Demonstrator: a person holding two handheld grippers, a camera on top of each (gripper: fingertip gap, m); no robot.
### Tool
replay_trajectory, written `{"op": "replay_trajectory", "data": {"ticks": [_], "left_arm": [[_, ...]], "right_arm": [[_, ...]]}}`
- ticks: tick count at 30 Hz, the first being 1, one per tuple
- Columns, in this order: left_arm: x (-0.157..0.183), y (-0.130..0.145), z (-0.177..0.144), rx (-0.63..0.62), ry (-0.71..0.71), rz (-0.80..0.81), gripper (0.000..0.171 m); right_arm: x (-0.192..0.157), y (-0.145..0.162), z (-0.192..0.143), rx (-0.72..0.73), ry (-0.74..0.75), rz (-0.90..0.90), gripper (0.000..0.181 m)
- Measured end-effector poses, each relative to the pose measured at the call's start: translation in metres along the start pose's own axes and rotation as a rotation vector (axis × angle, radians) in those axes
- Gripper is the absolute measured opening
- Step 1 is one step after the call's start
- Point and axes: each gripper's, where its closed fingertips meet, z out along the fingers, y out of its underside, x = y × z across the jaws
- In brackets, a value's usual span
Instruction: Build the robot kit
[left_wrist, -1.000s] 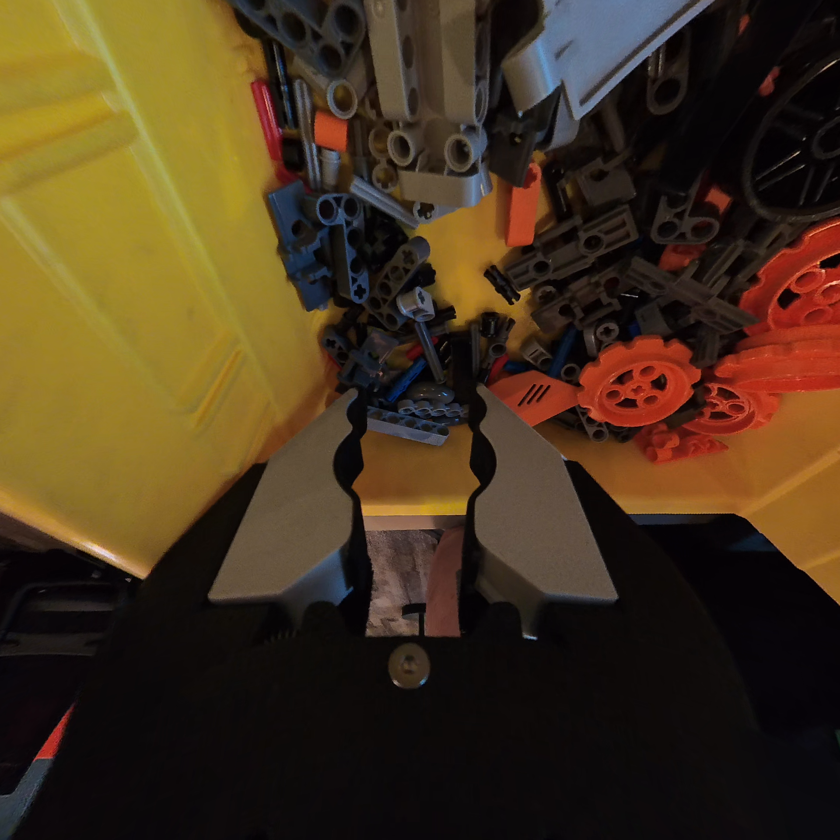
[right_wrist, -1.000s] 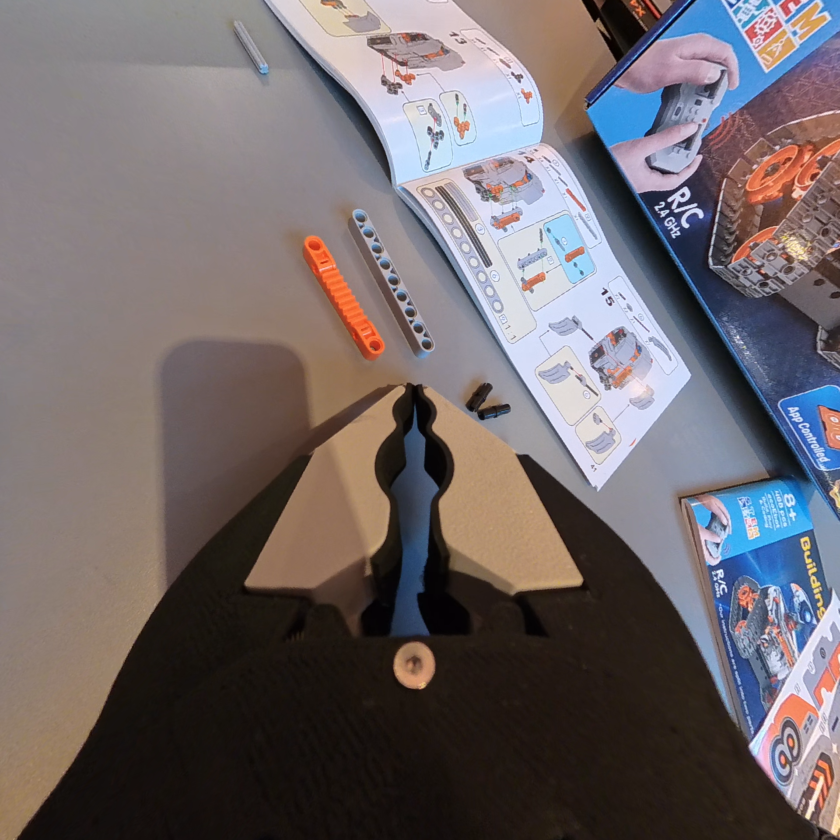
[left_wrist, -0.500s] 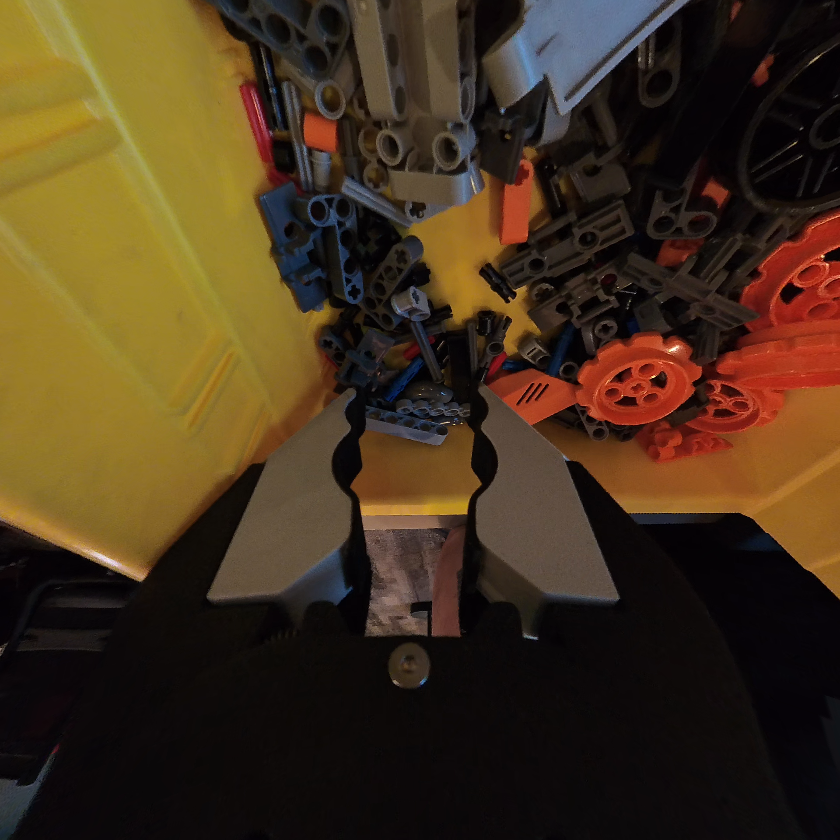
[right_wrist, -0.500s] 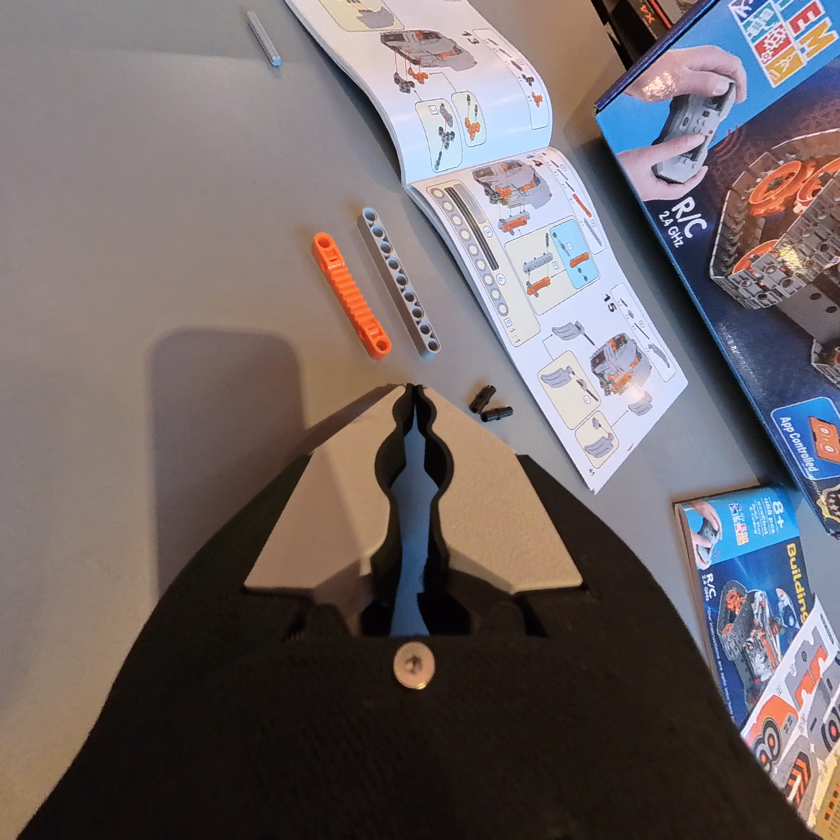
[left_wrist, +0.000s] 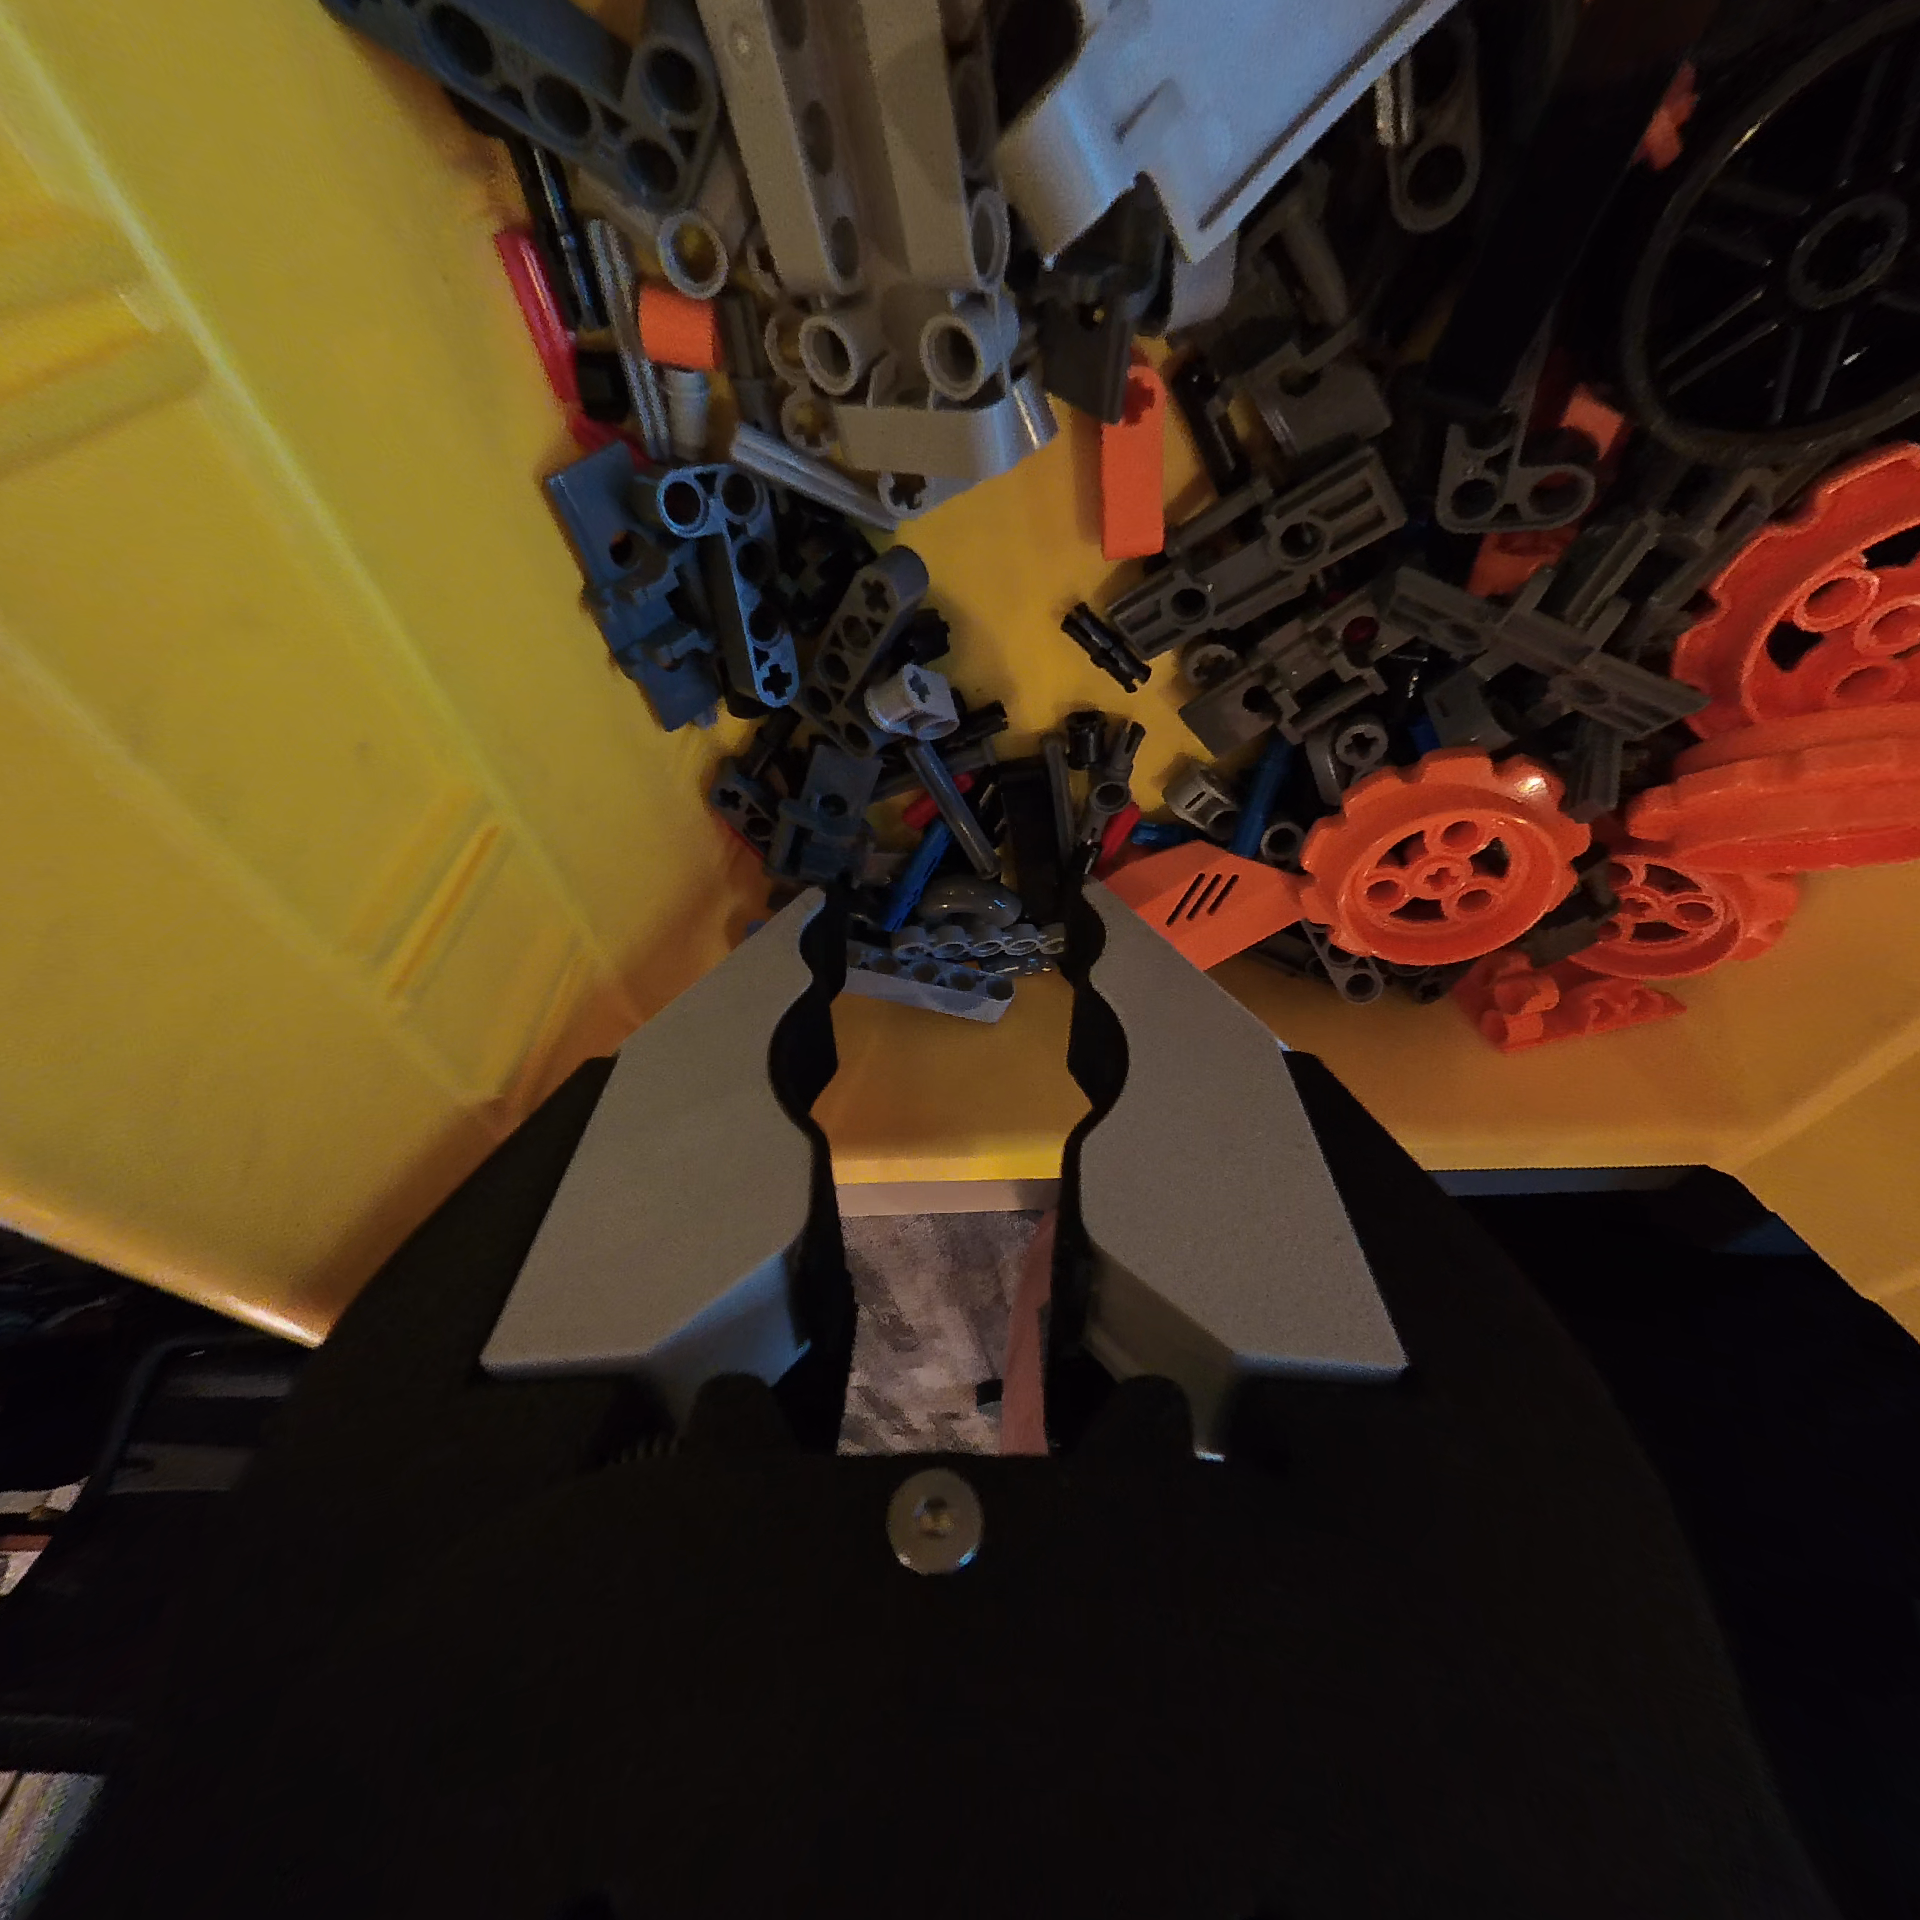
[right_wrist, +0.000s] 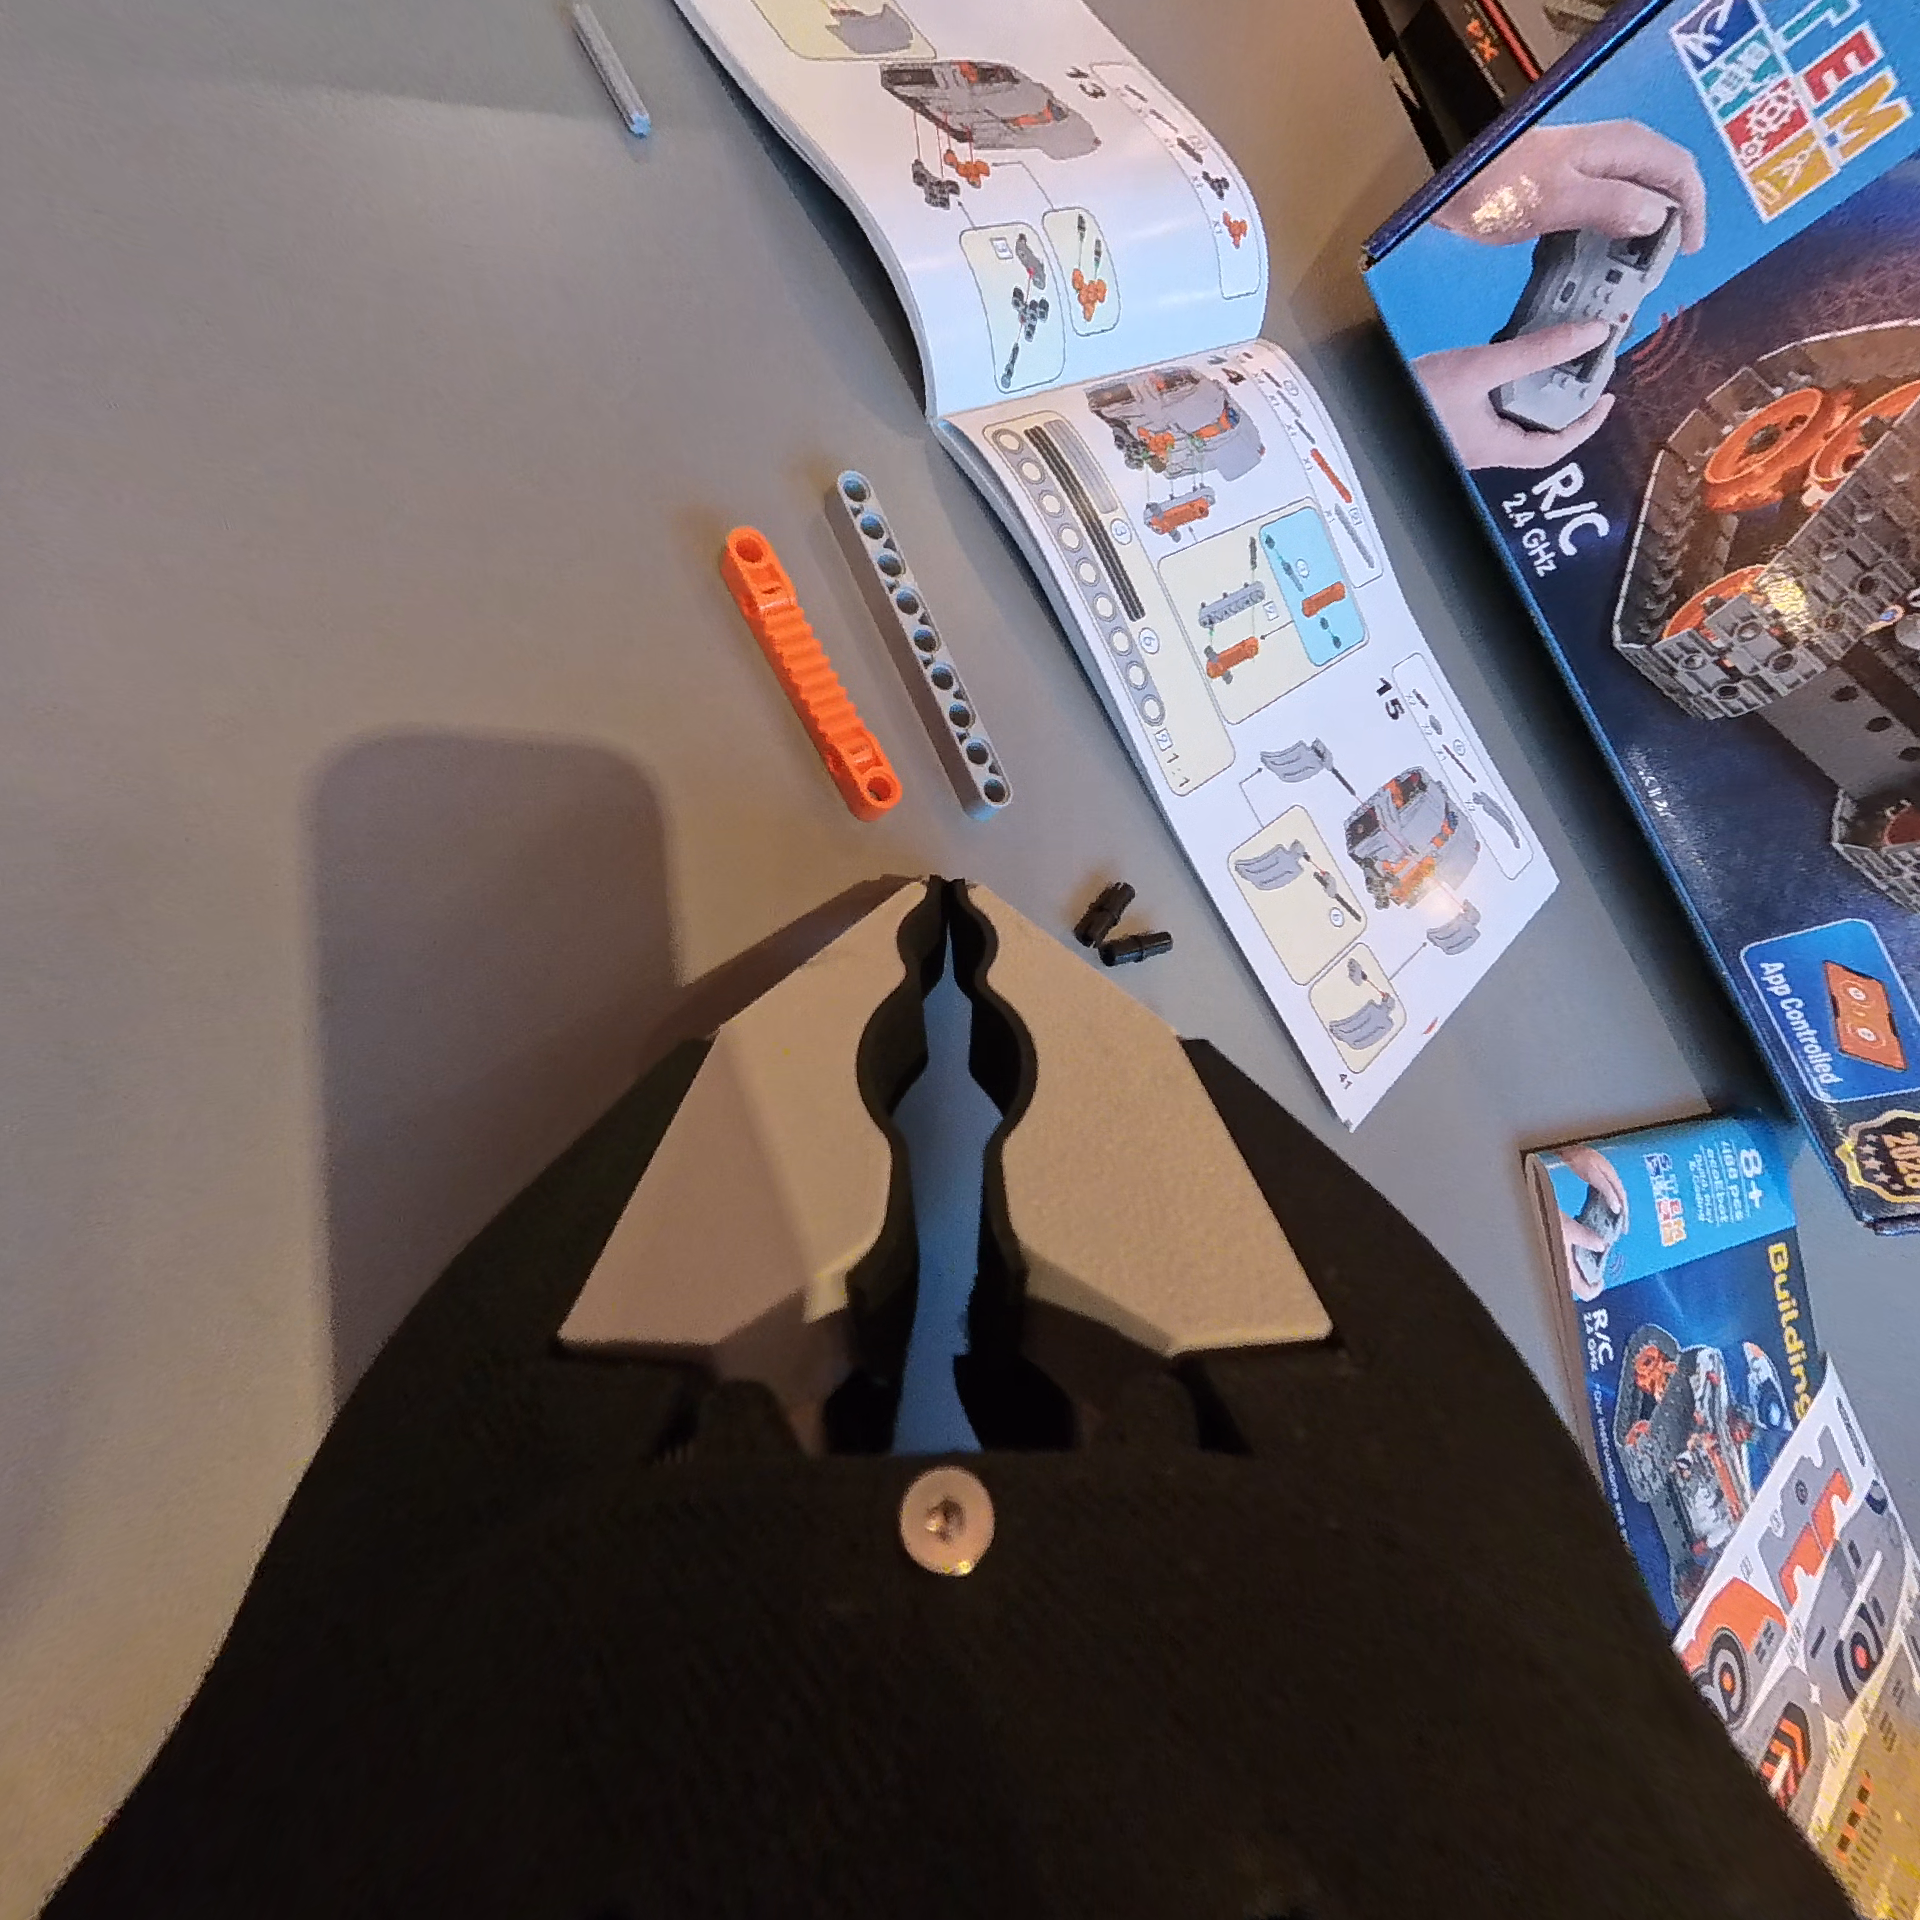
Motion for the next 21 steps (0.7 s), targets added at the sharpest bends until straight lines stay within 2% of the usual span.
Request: {"op": "replay_trajectory", "data": {"ticks": [16,19,21], "left_arm": [[-0.005,-0.001,0.0,0.011,-0.003,-0.003,0.029],[-0.008,-0.001,0.0,0.007,-0.01,0.003,0.023],[-0.011,-0.003,0.0,0.017,-0.015,0.003,0.011]], "right_arm": [[-0.001,0.0,0.0,0.002,-0.006,-0.003,0.0],[-0.001,0.0,-0.001,0.002,-0.01,-0.003,0.0],[-0.002,-0.001,-0.001,0.002,-0.011,-0.007,0.0]]}}
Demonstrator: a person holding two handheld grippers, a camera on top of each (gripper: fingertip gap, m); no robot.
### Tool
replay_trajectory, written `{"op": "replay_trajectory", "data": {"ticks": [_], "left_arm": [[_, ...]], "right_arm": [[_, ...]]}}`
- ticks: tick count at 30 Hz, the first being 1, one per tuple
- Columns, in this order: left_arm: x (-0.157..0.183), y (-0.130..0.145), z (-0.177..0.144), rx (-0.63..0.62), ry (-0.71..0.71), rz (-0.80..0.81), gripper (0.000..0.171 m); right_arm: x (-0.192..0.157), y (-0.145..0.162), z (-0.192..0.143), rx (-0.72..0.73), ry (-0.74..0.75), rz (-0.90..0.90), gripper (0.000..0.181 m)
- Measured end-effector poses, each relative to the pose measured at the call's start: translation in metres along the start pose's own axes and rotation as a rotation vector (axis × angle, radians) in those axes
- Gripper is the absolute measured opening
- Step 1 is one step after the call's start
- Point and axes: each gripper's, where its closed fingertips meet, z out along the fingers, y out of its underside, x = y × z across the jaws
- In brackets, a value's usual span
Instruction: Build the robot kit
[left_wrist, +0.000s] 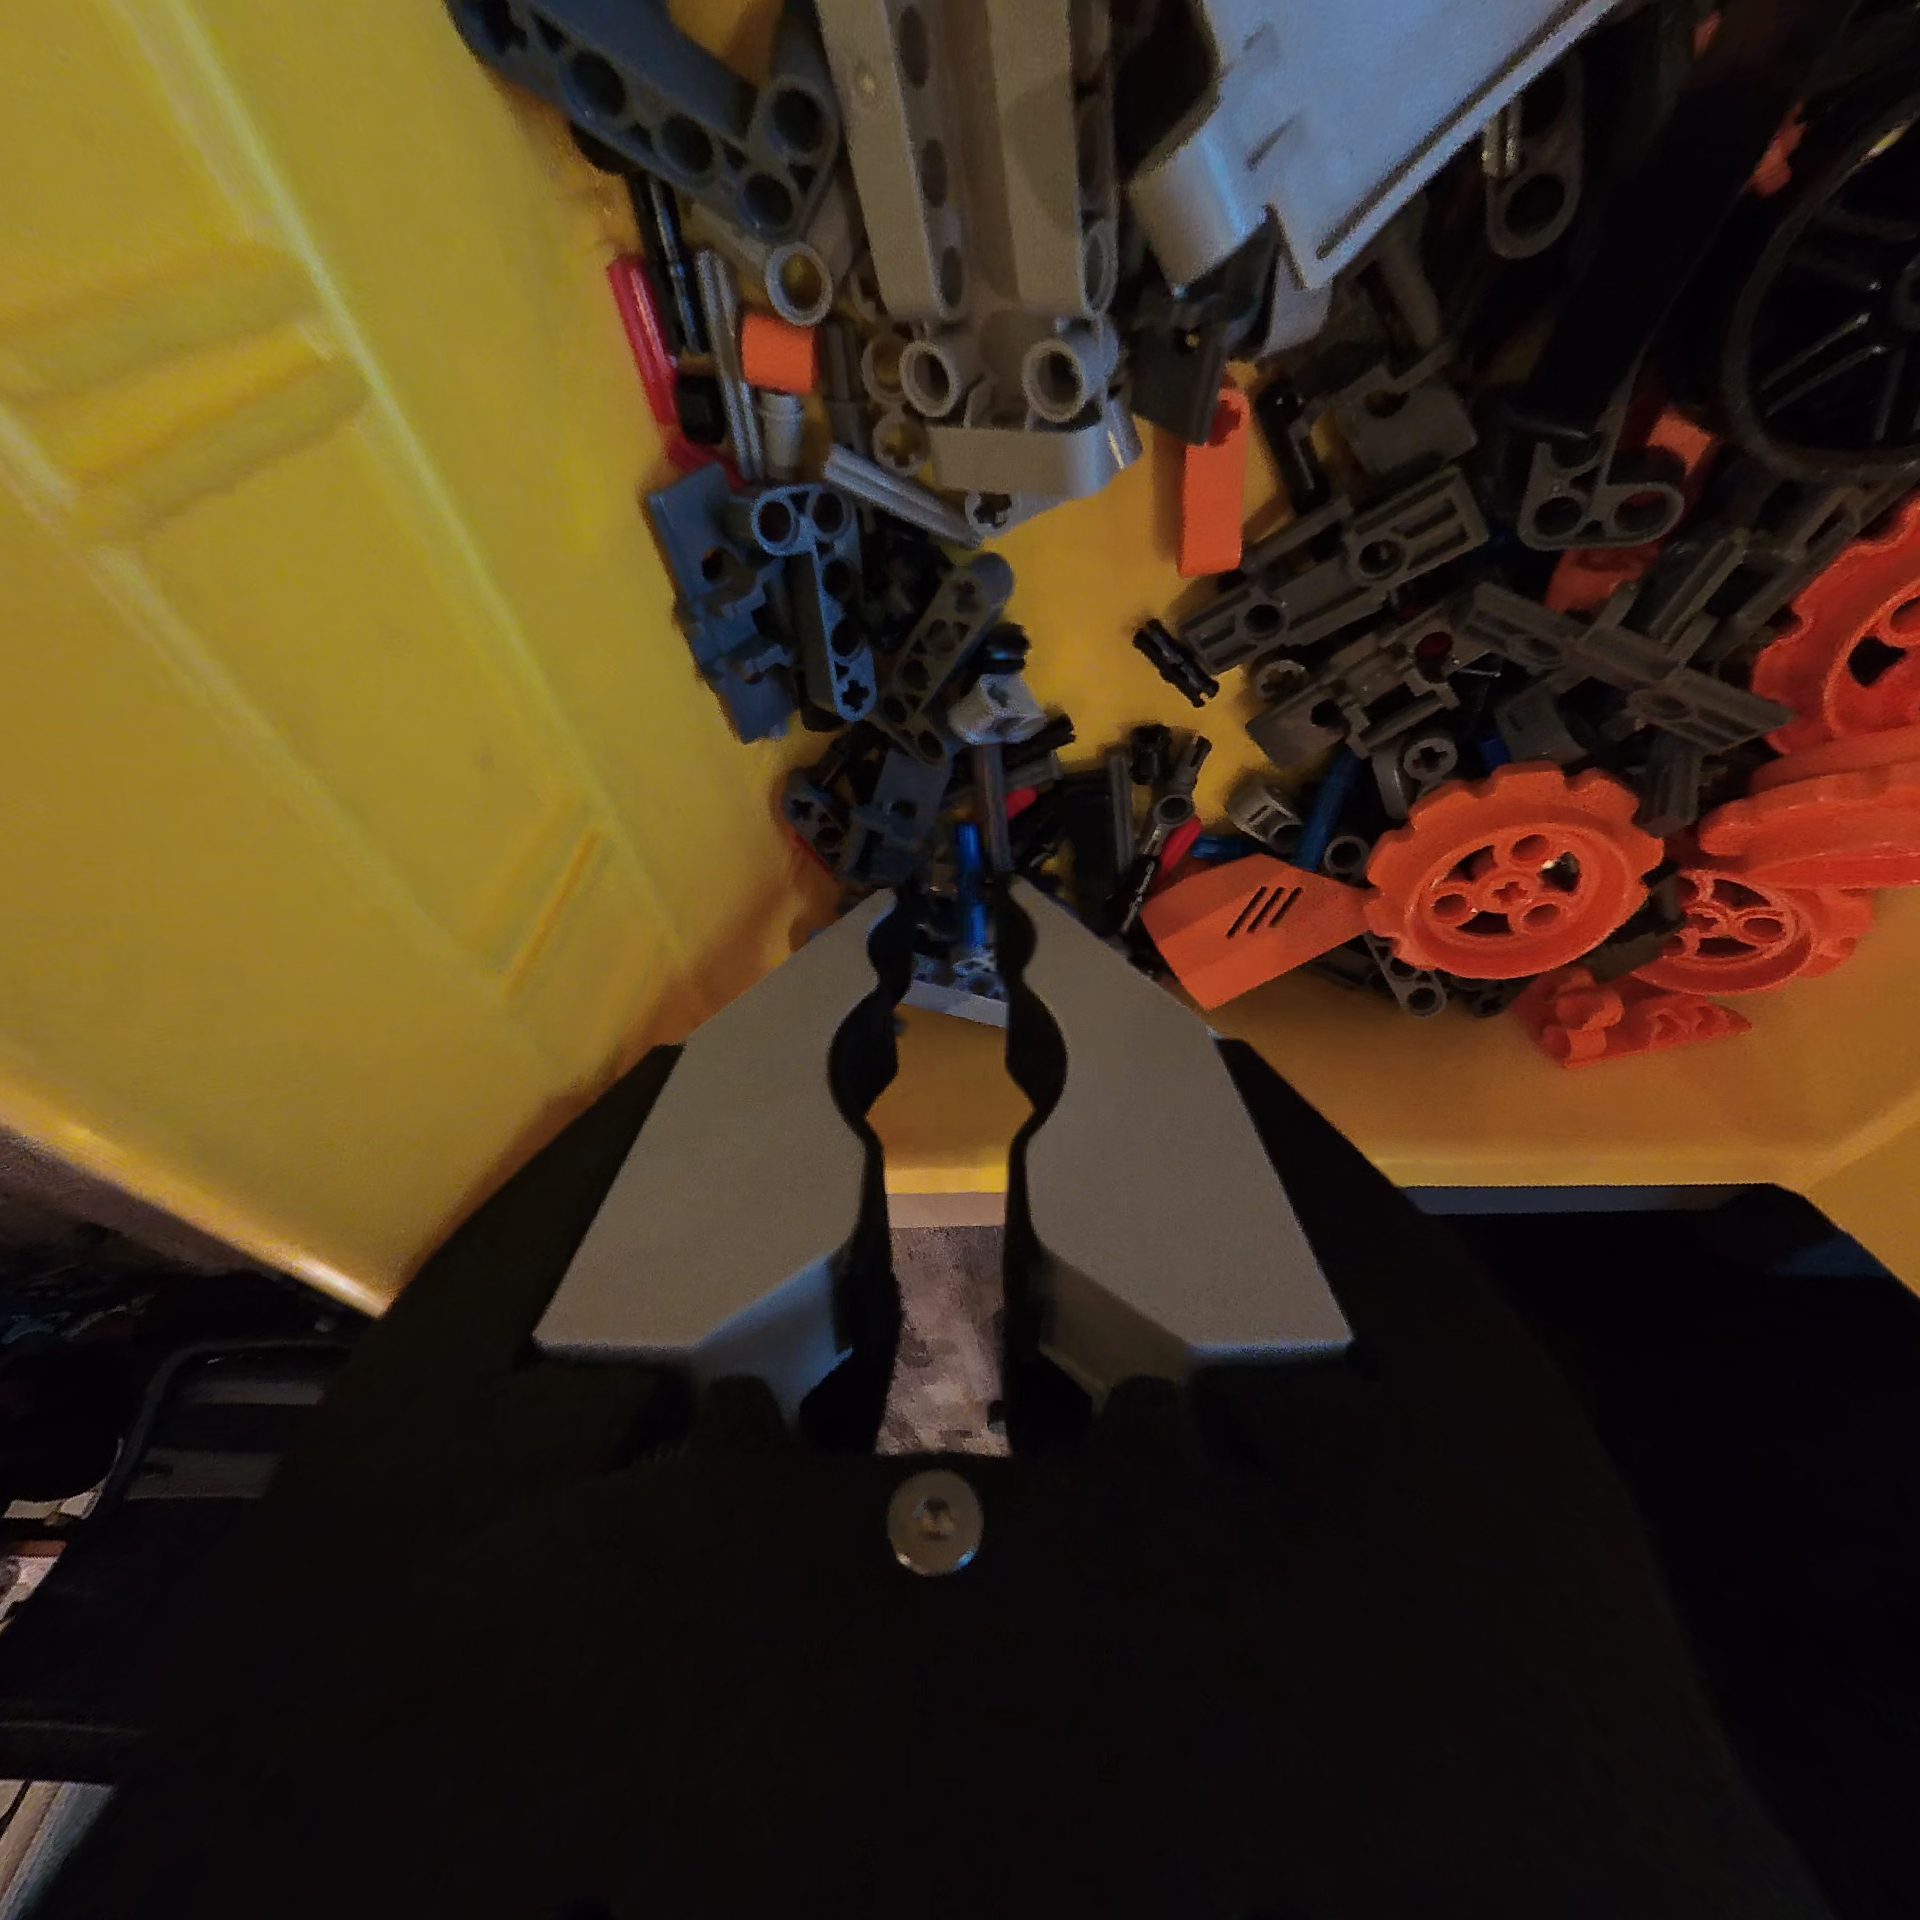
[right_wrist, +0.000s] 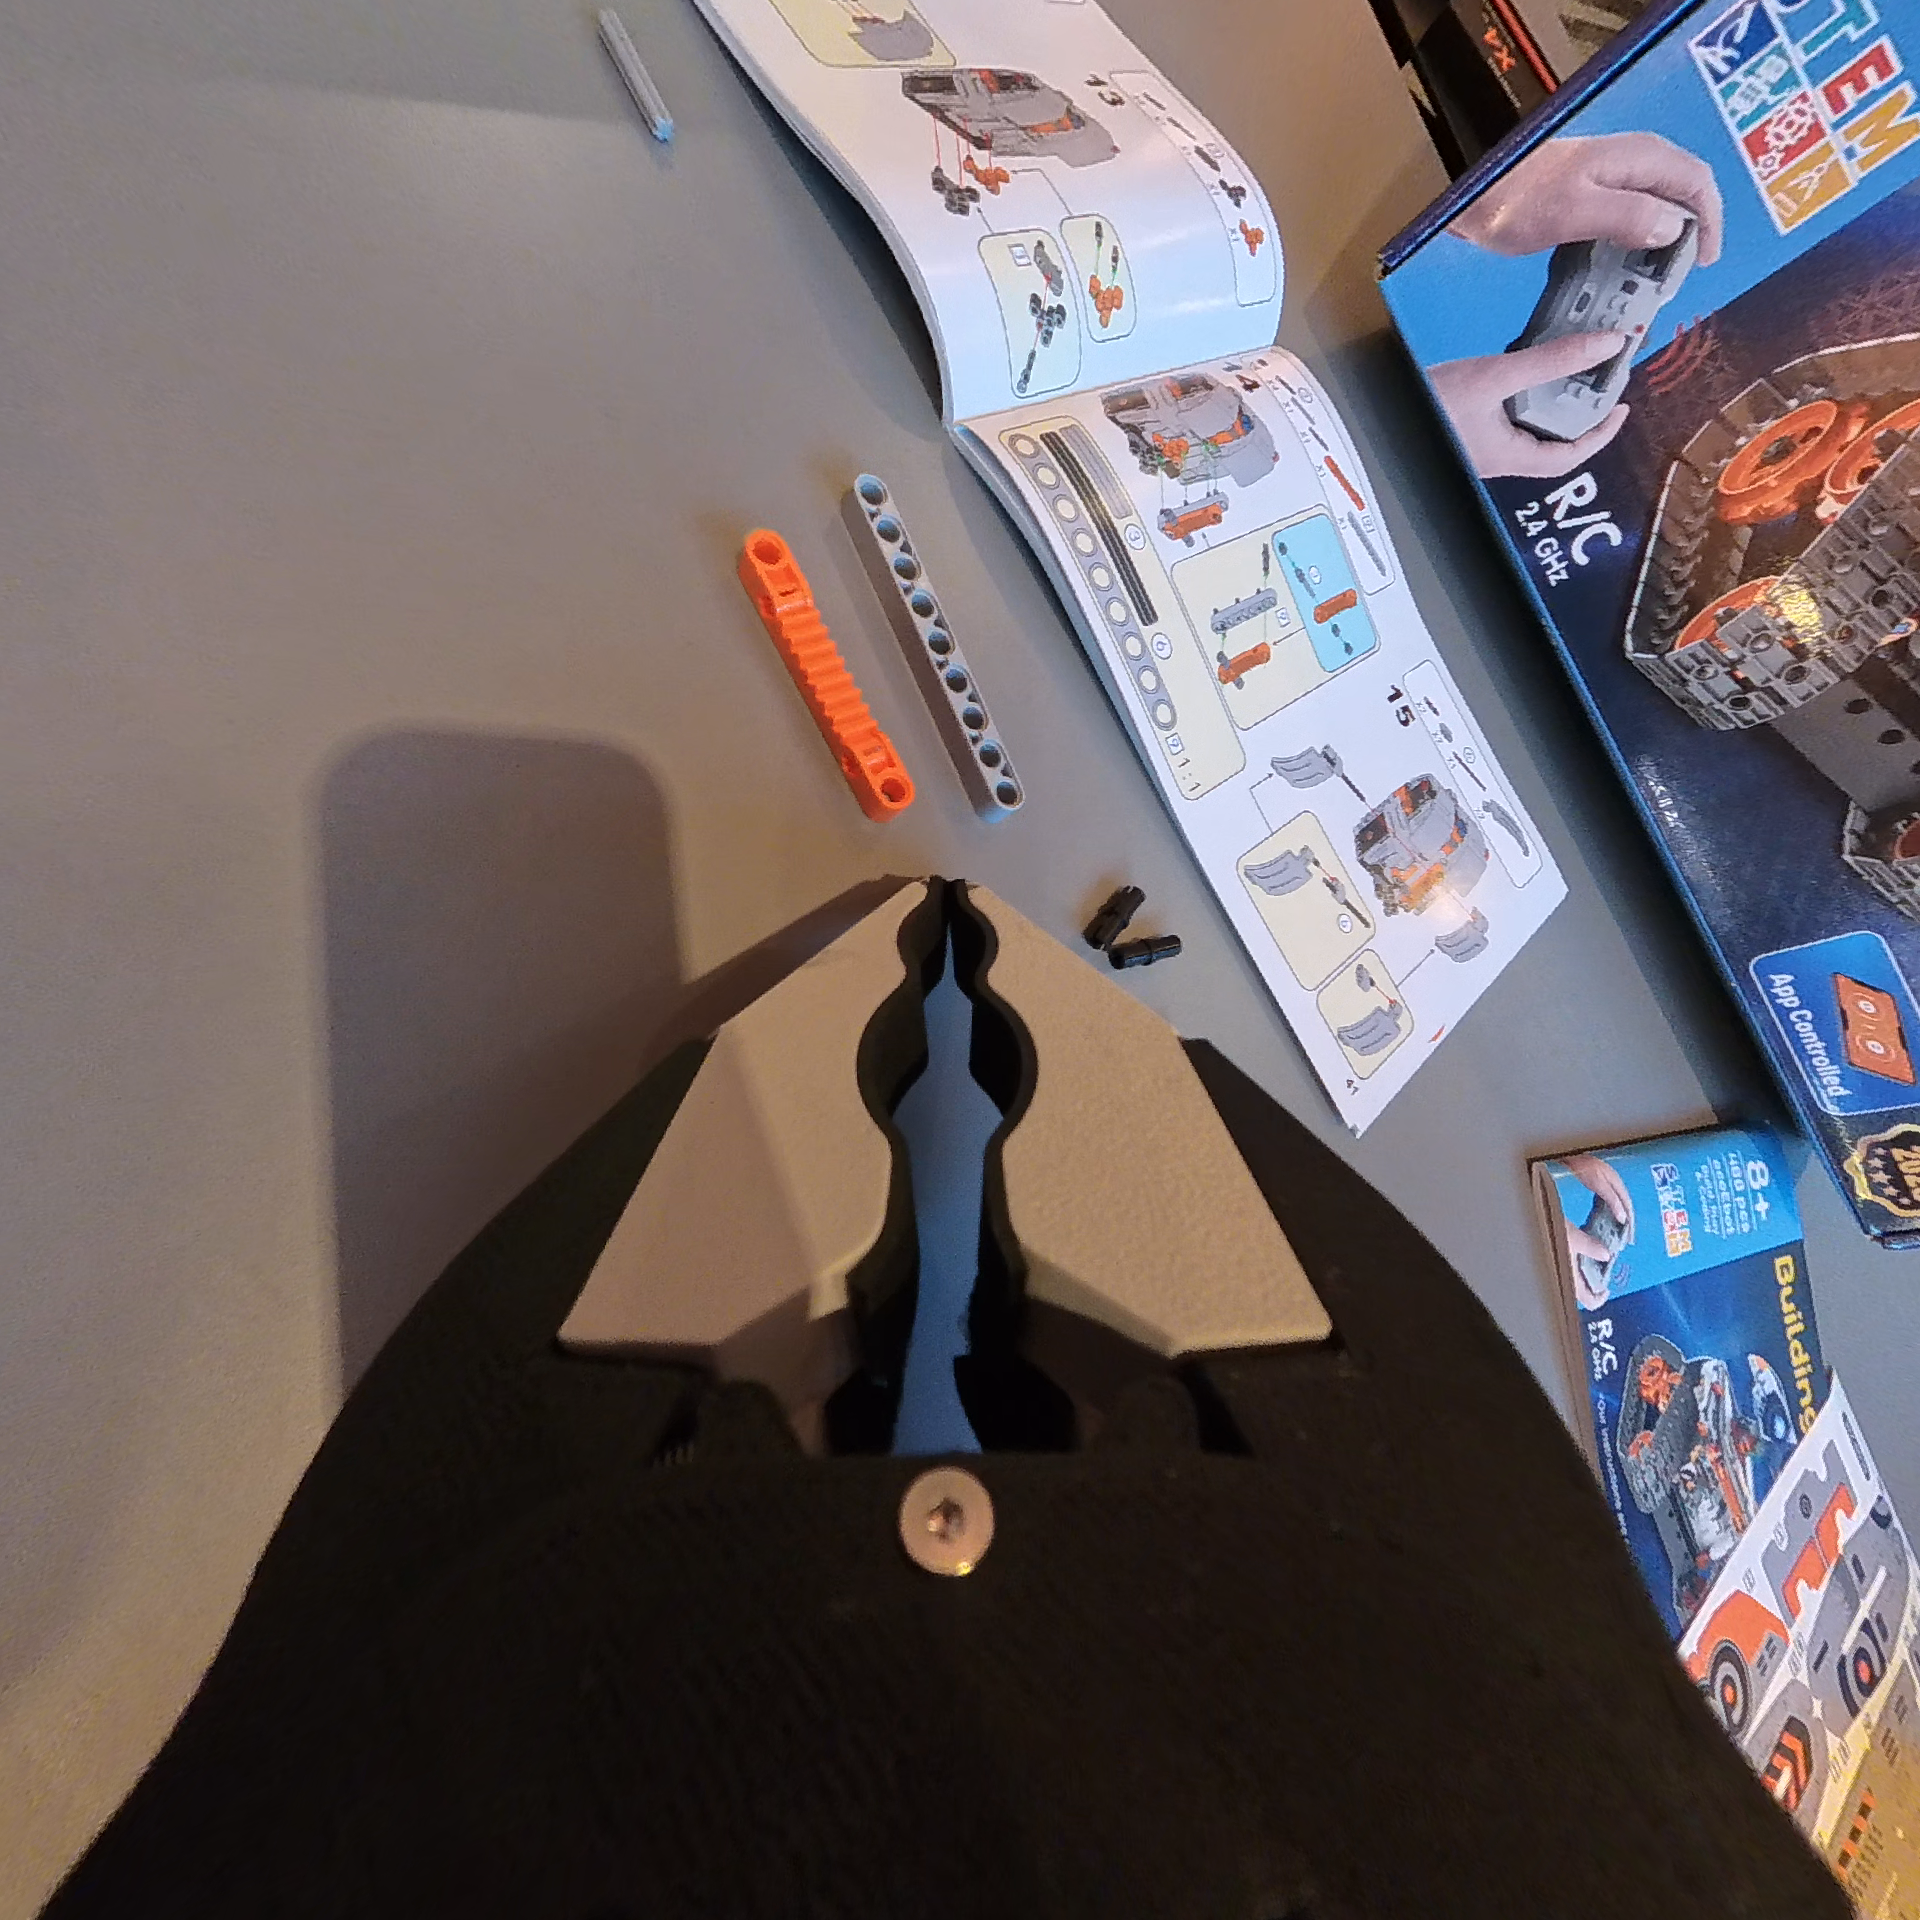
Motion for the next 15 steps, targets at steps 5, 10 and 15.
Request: {"op": "replay_trajectory", "data": {"ticks": [5,10,15], "left_arm": [[0.009,-0.005,0.006,-0.022,0.094,0.009,0.001],[0.008,-0.009,0.001,0.025,0.095,0.024,0.001],[0.011,-0.013,-0.007,0.087,0.132,0.014,0.012]], "right_arm": [[-0.002,-0.002,0.001,0.008,-0.008,0.001,0.0],[-0.001,-0.002,0.002,0.014,-0.011,0.016,0.0],[-0.001,-0.003,0.003,0.025,-0.018,0.037,0.0]]}}
